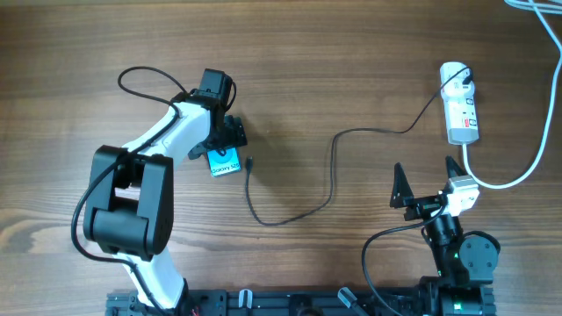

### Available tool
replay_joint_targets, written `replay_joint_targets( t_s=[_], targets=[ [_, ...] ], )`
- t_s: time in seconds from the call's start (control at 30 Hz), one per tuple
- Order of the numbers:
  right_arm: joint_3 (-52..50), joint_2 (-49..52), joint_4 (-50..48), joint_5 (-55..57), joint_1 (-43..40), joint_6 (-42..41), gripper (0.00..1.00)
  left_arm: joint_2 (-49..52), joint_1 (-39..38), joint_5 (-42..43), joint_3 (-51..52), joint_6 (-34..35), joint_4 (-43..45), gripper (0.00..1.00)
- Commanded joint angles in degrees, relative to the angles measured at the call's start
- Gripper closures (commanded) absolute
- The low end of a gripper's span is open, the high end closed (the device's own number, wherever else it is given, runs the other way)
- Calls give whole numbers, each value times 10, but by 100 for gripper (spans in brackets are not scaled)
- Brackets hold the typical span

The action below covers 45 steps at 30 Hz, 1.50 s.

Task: Plug charger to phone and switch on socket
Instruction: 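Lift the phone upright with the left gripper, bottom edge facing right, then move the right gripper toward the phone held by the left gripper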

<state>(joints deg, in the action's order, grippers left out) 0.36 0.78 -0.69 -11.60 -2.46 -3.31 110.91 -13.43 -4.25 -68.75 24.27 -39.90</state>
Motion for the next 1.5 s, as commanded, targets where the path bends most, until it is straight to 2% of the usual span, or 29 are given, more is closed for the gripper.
replay_joint_targets(
  t_s=[0.0,0.27,0.6,0.83,1.3,1.47],
  targets=[
    [-1,-6,-2,-7,0,2,0,16,2,12,3,1,-2,15],
    [-1,-6,-2,-7,0,2,0,11,2,12,2,2,-5,25],
    [-1,-6,-2,-7,0,2,0,-89,2,14,-3,2,1,32],
    [-1,-6,-2,-7,0,2,0,-100,2,16,-3,2,-2,33],
    [-1,-6,-2,-7,0,2,0,-100,2,94,-3,-2,-5,34],
    [-1,-6,-3,-9,0,1,0,-100,22,189,-3,-34,-4,34]
  ],
)
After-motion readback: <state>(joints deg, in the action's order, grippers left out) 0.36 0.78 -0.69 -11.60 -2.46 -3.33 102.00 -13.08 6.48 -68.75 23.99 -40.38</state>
